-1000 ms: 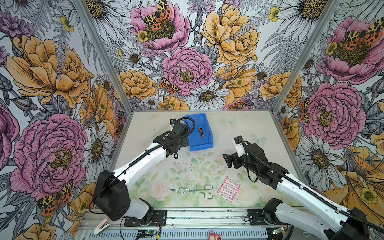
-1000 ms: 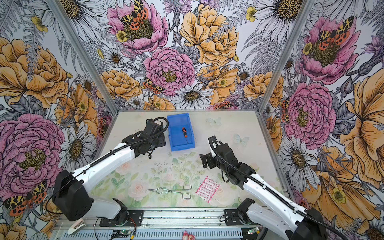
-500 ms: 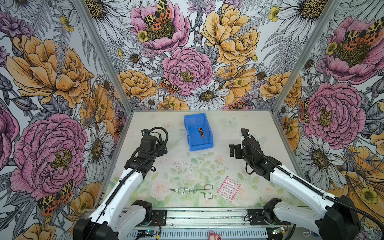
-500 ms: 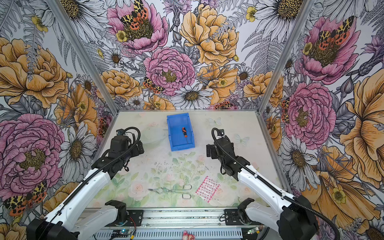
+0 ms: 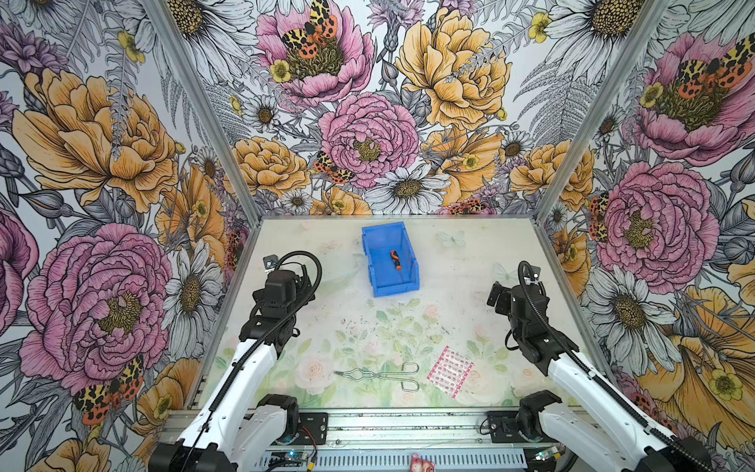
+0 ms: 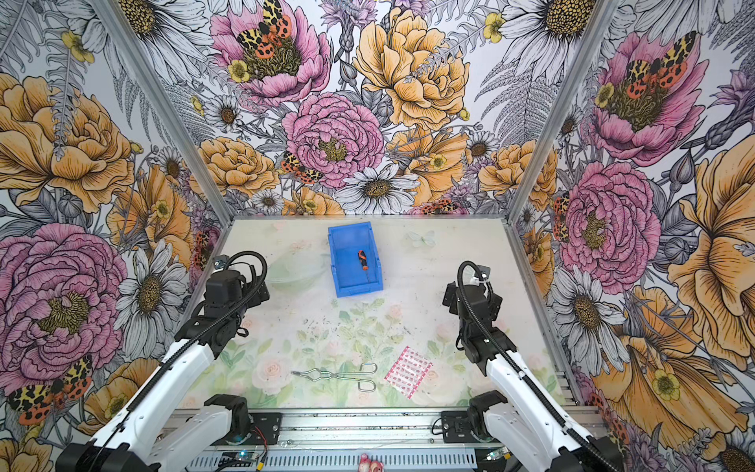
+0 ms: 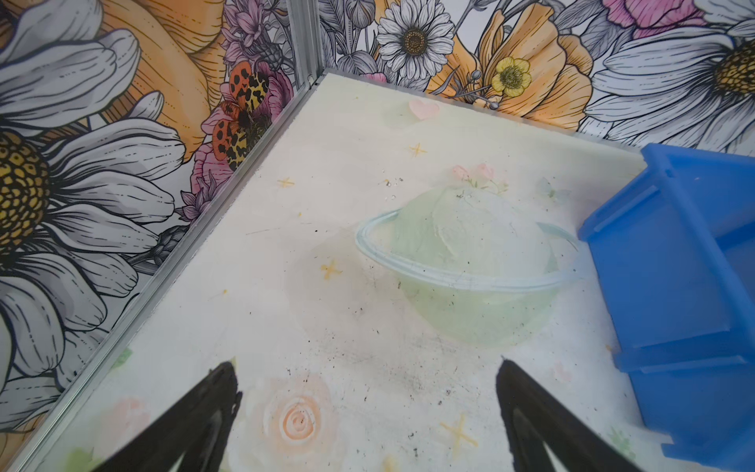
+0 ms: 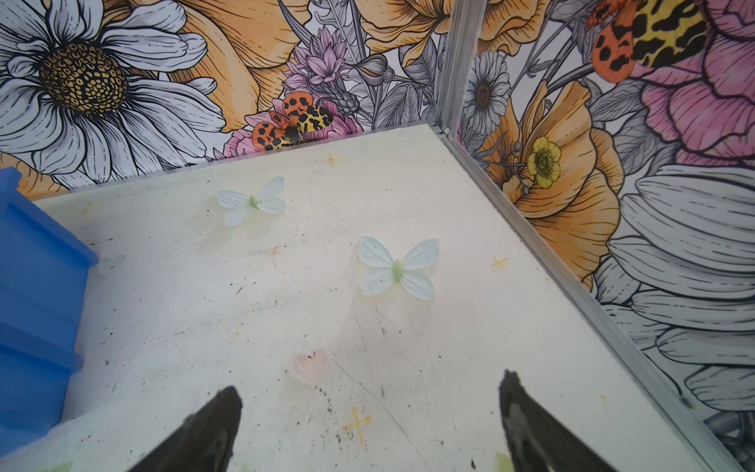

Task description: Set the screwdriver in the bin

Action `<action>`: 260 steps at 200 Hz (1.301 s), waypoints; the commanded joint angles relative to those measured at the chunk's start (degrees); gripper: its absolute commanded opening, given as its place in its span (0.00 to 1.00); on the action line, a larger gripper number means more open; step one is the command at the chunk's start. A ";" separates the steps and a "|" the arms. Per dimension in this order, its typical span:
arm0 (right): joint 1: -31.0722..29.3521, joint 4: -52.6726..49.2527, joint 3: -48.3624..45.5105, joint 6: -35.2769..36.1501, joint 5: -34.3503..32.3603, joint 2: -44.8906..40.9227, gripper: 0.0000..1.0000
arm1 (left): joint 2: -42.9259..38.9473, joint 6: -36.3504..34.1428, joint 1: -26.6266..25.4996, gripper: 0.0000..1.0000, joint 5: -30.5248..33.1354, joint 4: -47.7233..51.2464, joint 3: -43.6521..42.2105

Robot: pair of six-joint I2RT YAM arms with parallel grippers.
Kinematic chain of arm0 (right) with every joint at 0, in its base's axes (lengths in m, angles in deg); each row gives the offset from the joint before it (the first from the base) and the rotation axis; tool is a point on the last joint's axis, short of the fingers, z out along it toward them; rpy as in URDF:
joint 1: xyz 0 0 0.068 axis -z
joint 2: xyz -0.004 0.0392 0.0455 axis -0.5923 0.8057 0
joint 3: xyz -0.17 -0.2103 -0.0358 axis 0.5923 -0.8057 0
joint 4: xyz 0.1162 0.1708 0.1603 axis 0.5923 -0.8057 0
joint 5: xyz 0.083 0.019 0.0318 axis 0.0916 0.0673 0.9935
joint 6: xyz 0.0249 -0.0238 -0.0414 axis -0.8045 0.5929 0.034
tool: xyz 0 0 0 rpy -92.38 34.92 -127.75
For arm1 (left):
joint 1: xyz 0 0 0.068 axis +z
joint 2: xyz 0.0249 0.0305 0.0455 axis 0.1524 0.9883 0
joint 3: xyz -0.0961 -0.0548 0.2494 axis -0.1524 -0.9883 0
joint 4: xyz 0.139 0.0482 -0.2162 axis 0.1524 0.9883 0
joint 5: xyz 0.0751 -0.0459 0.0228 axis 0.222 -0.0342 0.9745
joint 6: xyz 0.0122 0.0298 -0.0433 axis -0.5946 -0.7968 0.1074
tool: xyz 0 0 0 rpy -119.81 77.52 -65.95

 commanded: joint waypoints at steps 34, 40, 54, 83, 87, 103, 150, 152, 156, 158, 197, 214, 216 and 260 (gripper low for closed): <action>4.12 9.55 -2.13 9.60 8.30 3.10 1.00 | -1.96 -7.28 1.56 0.99 0.08 -5.45 -5.04; 4.36 9.54 -2.14 10.46 8.96 3.63 0.99 | -1.87 -8.06 1.54 0.99 0.14 -6.16 -5.85; 4.78 8.66 -2.76 11.47 8.69 4.21 0.99 | -1.53 -8.91 1.58 0.99 2.79 -7.06 -7.47; 5.31 10.07 -7.69 11.34 7.55 2.98 1.00 | -0.87 -9.23 1.68 0.99 3.90 -9.31 -10.90; 5.31 10.72 -8.67 11.34 7.60 2.79 0.99 | -0.67 -9.48 1.68 0.99 3.34 -9.70 -11.10; 5.38 12.27 -10.28 12.33 8.65 1.28 0.99 | 0.36 -9.36 1.76 0.99 2.43 -12.68 -12.53; 7.31 19.22 -11.18 13.78 8.48 3.63 0.99 | 6.45 -5.36 4.80 0.99 -0.94 -26.67 -15.48; 7.33 19.45 -11.15 13.88 8.58 3.83 1.00 | 6.74 -5.44 4.77 0.99 -1.02 -27.02 -15.44; 7.49 20.08 -11.10 14.00 8.76 4.33 0.99 | 7.19 -5.46 4.76 0.99 -1.12 -27.49 -15.24; 7.57 20.39 -11.06 14.11 8.83 4.57 0.99 | 7.32 -5.44 4.76 0.99 -1.15 -27.95 -15.27; 9.37 26.68 -9.80 15.37 12.64 10.43 0.99 | 6.05 -4.95 5.16 0.99 -0.60 -33.04 -17.48; 10.73 29.39 -9.34 15.77 14.79 12.92 0.99 | 4.32 -4.69 5.13 0.99 -0.22 -34.10 -18.76; 11.02 29.68 -9.26 15.74 14.97 13.09 1.00 | 4.14 -4.66 5.12 0.99 -0.14 -34.19 -18.92; 12.98 35.49 -8.11 15.11 16.72 18.41 0.99 | 8.22 -5.73 5.90 0.99 -2.22 -42.77 -19.48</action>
